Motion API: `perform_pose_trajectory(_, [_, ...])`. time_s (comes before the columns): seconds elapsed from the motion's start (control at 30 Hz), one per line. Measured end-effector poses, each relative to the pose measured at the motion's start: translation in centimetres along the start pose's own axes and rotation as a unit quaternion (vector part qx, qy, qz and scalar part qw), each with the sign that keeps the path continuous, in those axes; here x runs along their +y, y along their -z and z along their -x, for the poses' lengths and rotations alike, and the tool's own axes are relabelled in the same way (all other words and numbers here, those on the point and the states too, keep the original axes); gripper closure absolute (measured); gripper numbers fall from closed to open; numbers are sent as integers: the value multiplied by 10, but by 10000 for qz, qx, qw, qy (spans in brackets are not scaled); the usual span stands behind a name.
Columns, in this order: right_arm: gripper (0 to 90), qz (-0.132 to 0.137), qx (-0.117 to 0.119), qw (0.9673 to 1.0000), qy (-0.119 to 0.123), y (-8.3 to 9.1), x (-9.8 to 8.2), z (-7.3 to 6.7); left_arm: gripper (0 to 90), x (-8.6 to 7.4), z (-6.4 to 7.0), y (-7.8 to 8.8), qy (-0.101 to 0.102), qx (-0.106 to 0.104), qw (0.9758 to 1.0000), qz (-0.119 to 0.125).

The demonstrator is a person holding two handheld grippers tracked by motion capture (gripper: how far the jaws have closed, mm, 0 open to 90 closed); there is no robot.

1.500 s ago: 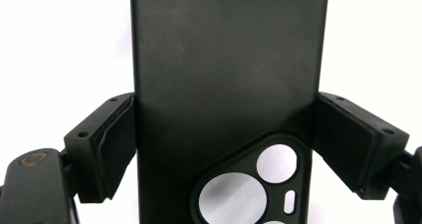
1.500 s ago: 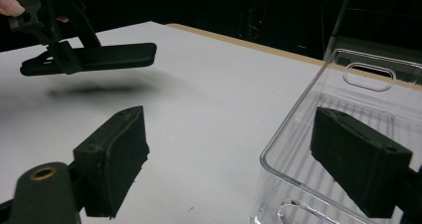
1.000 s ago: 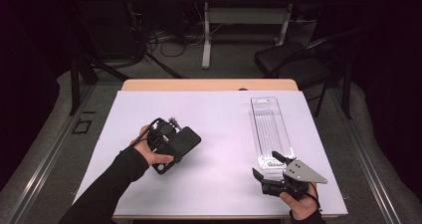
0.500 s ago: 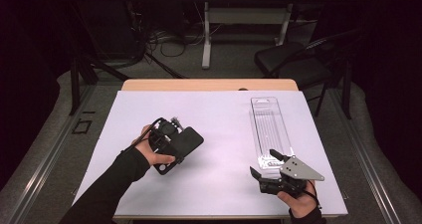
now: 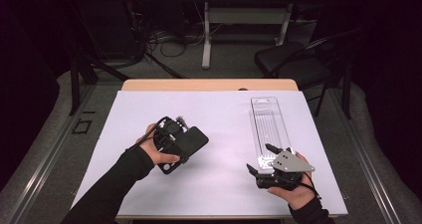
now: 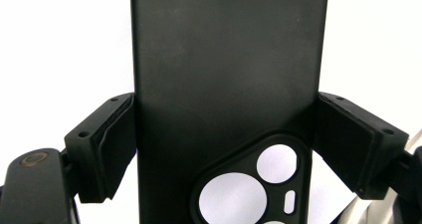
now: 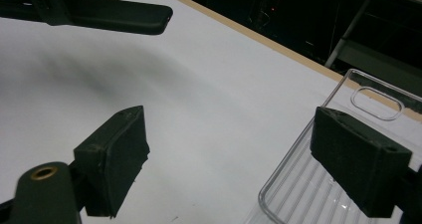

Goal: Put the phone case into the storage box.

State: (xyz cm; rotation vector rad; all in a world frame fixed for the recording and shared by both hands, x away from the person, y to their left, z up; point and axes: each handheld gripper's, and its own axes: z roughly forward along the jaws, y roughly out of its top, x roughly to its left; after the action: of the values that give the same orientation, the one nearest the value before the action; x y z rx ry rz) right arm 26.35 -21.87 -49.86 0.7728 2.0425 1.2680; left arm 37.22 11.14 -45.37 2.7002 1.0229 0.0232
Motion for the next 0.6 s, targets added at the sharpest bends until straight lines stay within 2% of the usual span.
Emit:
perform_pose_trajectory(0.37, [150, -121, 17, 9988, 477, -9, 10, 2, 148, 5, 6, 4, -26, -44, 10000, 0])
perform_pose_trajectory(0.53, [154, -248, 31, 9966, 787, -14, 13, 1, 148, 7, 10, 4, -61, -44, 10000, -10])
perform_pose_trajectory(0.6, [157, -269, 24, 9962, 829, -14, 13, 1, 148, 8, 11, 3, -86, -58, 9999, -27])
